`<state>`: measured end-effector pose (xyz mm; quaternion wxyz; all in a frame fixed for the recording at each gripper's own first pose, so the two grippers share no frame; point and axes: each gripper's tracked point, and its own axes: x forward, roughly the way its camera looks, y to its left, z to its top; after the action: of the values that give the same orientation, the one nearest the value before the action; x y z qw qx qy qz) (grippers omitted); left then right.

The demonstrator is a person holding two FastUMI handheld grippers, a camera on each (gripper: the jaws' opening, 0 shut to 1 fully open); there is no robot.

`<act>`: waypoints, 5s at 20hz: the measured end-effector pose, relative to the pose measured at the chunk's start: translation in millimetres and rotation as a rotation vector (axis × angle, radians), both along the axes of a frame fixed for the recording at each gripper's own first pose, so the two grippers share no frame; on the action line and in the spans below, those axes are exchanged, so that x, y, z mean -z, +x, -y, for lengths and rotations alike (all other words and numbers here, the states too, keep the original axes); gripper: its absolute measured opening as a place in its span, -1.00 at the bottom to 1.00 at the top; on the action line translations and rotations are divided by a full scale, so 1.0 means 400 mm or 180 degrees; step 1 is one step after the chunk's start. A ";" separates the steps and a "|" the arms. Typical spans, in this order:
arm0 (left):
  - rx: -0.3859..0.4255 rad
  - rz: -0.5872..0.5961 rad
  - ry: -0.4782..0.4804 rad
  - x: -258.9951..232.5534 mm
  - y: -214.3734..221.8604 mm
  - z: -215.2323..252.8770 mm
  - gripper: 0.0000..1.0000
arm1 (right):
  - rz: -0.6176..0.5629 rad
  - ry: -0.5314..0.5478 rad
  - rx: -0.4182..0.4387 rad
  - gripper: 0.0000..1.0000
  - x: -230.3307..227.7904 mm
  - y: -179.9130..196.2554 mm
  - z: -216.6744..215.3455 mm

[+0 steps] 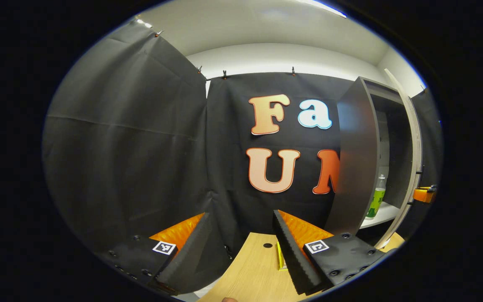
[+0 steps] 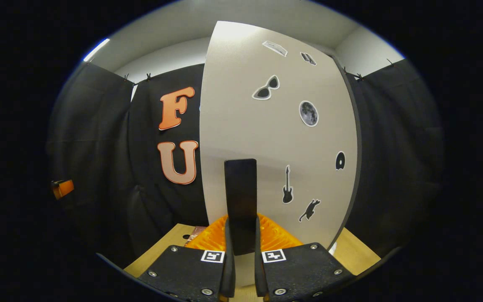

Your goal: Open the cabinet door with the right hand, grasp the bottle in the cabinet with the left hand and place it on the coaster, then close the cabinet door with the right hand.

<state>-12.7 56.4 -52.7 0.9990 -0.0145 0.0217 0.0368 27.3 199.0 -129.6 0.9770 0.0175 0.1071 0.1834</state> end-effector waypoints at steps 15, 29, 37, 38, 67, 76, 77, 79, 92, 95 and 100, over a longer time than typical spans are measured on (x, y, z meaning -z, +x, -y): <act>0.0465 -0.0088 -0.0097 0.014 0.005 0.223 0.87 | -0.0026 -0.0100 0.0413 -0.77 -0.026 -0.165 0.300; 0.0626 -0.0081 -0.0114 -0.027 -0.115 0.593 0.87 | 0.0020 -0.0077 0.0615 -0.94 -0.029 -0.161 0.682; 0.0707 -0.0171 -0.0208 0.007 -0.134 0.791 0.87 | 0.0109 -0.0076 0.0608 -0.94 -0.027 -0.109 0.861; 0.0719 -0.0185 -0.0200 0.013 -0.132 0.813 0.87 | 0.0101 -0.0025 0.0523 -0.94 -0.028 -0.116 0.858; 0.1126 -0.0216 0.0053 0.161 0.448 1.310 0.87 | -0.0111 0.0007 0.1510 0.86 0.082 -0.052 1.218; 0.1134 -0.0423 -0.0066 0.224 0.554 1.339 0.92 | -0.0285 0.0051 0.1685 0.86 0.119 -0.040 1.239; 0.1094 -0.0415 -0.0057 0.222 0.555 1.334 0.86 | -0.0290 0.0050 0.1694 0.86 0.121 -0.040 1.239; 0.1135 -0.0432 -0.0102 0.219 0.540 1.333 0.66 | -0.0303 0.0039 0.1713 0.86 0.121 -0.037 1.238; 0.1400 -0.0425 -0.0070 0.166 0.271 1.206 0.60 | -0.0264 0.0093 0.1483 0.86 0.115 -0.003 1.193; 0.1344 -0.0344 0.0159 0.171 0.208 1.141 0.63 | -0.0285 0.0121 0.1410 0.86 0.117 -0.004 1.173; 0.1222 -0.0377 0.0244 0.232 0.099 1.041 0.60 | -0.0292 0.0135 0.1367 0.86 0.114 -0.014 1.144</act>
<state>26.8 -359.9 -145.5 0.9845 0.0301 0.0813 -0.1527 21.6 -258.8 -175.2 0.9872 0.0687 0.1414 -0.0277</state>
